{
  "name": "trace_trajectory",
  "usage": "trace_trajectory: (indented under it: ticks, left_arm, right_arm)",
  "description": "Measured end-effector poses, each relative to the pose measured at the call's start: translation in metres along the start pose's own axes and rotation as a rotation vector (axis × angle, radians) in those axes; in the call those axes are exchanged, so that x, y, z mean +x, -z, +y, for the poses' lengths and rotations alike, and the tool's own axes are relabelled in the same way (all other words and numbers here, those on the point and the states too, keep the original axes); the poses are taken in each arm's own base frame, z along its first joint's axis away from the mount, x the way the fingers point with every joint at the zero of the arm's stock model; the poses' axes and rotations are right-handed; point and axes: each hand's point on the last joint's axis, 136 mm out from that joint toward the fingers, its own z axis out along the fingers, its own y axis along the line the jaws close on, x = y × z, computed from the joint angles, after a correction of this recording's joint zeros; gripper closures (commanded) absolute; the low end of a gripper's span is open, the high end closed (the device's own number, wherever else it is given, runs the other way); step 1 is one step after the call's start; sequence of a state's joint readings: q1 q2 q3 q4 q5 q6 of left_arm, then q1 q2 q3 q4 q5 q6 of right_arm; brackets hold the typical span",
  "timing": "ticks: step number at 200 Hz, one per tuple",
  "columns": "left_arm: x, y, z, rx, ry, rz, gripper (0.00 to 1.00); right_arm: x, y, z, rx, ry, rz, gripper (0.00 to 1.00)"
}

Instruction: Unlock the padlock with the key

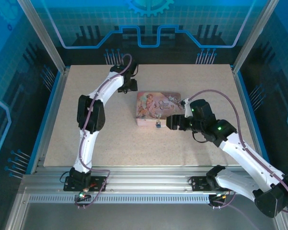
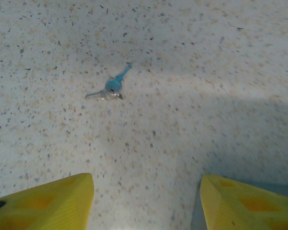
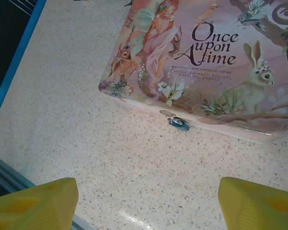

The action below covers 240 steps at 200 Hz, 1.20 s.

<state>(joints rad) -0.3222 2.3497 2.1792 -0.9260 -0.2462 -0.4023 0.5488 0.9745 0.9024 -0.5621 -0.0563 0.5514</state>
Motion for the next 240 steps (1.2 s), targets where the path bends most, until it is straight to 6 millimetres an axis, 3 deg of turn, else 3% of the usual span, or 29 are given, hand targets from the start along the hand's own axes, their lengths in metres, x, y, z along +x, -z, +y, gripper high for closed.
trace_trajectory:
  ticks: [63,128,158,200,240]
  left_arm:
    - [-0.035,-0.035,0.017,-0.011,0.107,-0.040,0.38]
    - [-0.024,-0.077,0.026,-0.039,0.140,0.009,0.48]
    - [-0.020,-0.086,0.025,-0.038,0.143,0.021,0.59]
    - [-0.024,-0.086,0.025,-0.032,0.149,0.010,1.00]
    - [-0.022,-0.085,0.021,-0.009,0.143,0.025,1.00]
  right_arm:
    - [0.003,-0.001,-0.007,0.021,-0.014,0.010,0.21]
    - [-0.002,0.000,-0.021,0.056,-0.049,0.001,0.21]
    - [-0.004,0.000,-0.026,0.065,-0.064,-0.002,0.21]
    - [-0.007,0.000,-0.032,0.076,-0.080,-0.008,0.21]
    - [-0.006,0.000,-0.032,0.073,-0.083,-0.004,0.21]
